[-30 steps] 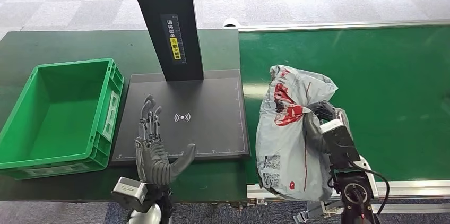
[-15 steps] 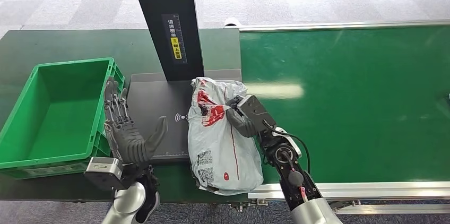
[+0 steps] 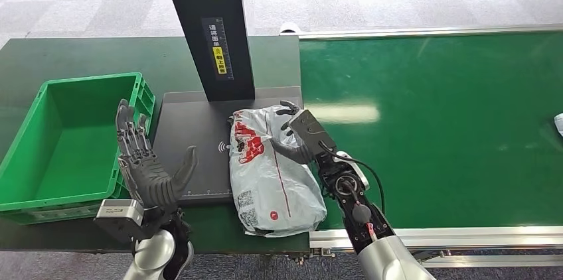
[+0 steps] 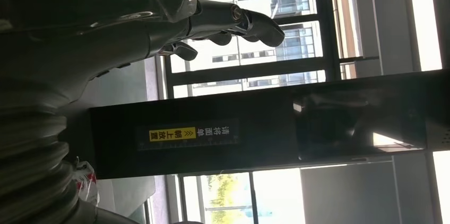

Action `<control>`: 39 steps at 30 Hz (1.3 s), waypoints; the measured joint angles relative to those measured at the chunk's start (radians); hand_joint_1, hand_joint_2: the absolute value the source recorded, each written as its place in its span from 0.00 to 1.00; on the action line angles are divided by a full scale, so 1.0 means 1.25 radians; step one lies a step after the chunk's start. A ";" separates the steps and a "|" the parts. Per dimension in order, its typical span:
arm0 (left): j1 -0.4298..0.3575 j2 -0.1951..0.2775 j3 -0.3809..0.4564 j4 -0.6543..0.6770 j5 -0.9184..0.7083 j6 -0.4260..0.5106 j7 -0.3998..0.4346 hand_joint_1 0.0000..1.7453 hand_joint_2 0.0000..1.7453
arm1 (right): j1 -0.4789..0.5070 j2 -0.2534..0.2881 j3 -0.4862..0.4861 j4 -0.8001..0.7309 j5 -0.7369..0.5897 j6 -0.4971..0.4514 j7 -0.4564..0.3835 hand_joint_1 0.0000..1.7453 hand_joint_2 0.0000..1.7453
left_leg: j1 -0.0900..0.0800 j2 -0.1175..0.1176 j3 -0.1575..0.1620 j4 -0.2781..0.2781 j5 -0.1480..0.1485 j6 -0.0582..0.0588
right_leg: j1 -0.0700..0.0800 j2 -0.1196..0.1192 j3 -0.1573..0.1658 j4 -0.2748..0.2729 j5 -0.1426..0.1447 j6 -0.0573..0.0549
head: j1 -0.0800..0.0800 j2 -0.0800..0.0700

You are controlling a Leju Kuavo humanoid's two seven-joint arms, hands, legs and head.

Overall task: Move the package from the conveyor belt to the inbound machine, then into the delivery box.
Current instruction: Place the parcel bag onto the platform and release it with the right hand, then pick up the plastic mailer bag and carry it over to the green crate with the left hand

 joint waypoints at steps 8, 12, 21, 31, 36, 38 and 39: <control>0.008 -0.003 0.009 -0.014 -0.010 -0.027 0.017 0.00 1.00 | -0.003 -0.002 0.002 0.006 -0.006 -0.042 0.002 0.00 1.00 | 0.000 0.000 0.000 0.000 0.000 0.000 | 0.000 0.000 0.000 0.000 0.000 0.000 | 0.000 0.000; 0.007 -0.005 -0.023 -0.006 -0.091 -0.116 0.080 0.00 1.00 | -0.001 -0.009 -0.006 0.000 -0.008 -0.077 -0.034 0.00 1.00 | 0.000 0.000 0.000 0.000 0.000 0.000 | 0.000 0.000 -0.001 0.000 0.000 0.000 | 0.000 0.000; -0.061 -0.055 -0.155 0.179 -0.424 -0.219 0.325 0.00 1.00 | 0.180 -0.037 -0.021 -0.494 0.369 -0.453 -0.018 0.00 1.00 | -0.001 -0.001 -0.001 0.001 -0.001 0.000 | -0.001 0.000 -0.002 -0.001 0.000 0.000 | 0.000 0.000; -0.291 -0.120 -0.213 0.601 -0.565 -0.297 0.440 0.00 1.00 | 0.320 -0.058 -0.015 -0.851 0.349 -0.454 -0.076 0.00 1.00 | -0.001 0.001 0.000 0.000 -0.001 0.000 | -0.001 0.000 -0.001 0.000 0.000 0.000 | 0.000 0.000; -0.375 -0.140 -0.280 0.757 -0.726 -0.288 0.595 0.00 1.00 | 0.328 -0.060 -0.003 -0.890 0.320 -0.426 -0.090 0.00 1.00 | -0.001 0.000 0.000 0.000 -0.001 0.001 | -0.001 0.000 -0.001 0.000 0.000 0.000 | 0.000 0.000; -0.397 -0.148 -0.298 0.797 -0.751 -0.308 0.643 0.00 1.00 | 0.324 -0.057 -0.003 -0.892 0.328 -0.425 -0.093 0.00 1.00 | -0.001 0.000 0.000 0.000 -0.001 0.001 | -0.001 0.000 0.000 0.000 0.000 0.000 | 0.000 0.000; -0.406 -0.152 -0.303 0.811 -0.757 -0.316 0.659 0.03 1.00 | 0.320 -0.055 -0.003 -0.892 0.331 -0.425 -0.095 0.00 1.00 | -0.001 0.000 0.000 0.000 -0.001 0.001 | -0.001 0.000 0.000 0.000 0.000 0.000 | 0.000 0.000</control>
